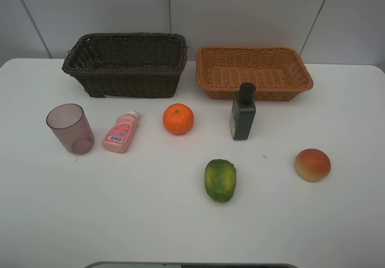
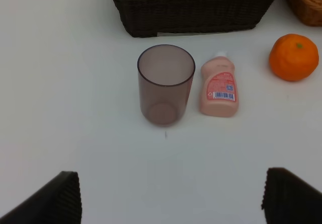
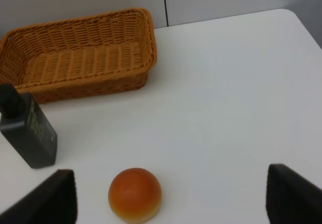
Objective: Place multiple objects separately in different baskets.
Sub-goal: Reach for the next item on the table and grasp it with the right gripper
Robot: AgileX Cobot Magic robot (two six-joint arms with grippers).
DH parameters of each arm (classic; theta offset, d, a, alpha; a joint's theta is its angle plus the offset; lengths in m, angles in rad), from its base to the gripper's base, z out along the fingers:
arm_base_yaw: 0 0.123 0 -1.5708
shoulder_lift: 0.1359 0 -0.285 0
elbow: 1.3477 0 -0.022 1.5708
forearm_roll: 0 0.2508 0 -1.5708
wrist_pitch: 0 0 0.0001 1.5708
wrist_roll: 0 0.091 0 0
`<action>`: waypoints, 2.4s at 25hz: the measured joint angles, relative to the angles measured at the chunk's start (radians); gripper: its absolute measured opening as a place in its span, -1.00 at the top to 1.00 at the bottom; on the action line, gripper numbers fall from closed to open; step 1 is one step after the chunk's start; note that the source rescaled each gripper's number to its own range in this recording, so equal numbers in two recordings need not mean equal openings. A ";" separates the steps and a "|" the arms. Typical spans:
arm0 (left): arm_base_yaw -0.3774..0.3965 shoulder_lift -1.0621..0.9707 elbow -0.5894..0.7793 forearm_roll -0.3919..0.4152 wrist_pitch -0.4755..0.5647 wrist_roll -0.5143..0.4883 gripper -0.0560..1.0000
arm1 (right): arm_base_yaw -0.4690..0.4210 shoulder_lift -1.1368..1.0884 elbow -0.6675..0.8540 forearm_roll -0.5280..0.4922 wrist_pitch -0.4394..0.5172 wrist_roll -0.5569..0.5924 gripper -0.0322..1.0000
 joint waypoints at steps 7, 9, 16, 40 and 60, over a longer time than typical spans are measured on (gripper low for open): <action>0.000 0.000 0.000 0.000 0.000 0.000 -0.86 | 0.000 0.000 0.000 0.000 0.000 0.000 -0.46; 0.000 0.000 0.000 0.000 0.000 0.000 -0.86 | 0.000 0.000 0.000 0.000 0.000 0.000 -0.46; 0.000 0.000 0.000 0.000 0.000 0.000 -0.86 | 0.000 0.000 0.000 0.000 0.000 0.000 -0.46; 0.000 0.000 0.000 0.000 0.000 0.000 -0.86 | 0.000 0.000 0.000 0.000 0.000 0.000 -0.46; 0.000 0.000 0.000 0.000 -0.001 0.000 -0.86 | 0.000 0.053 -0.003 0.000 0.000 0.000 -0.46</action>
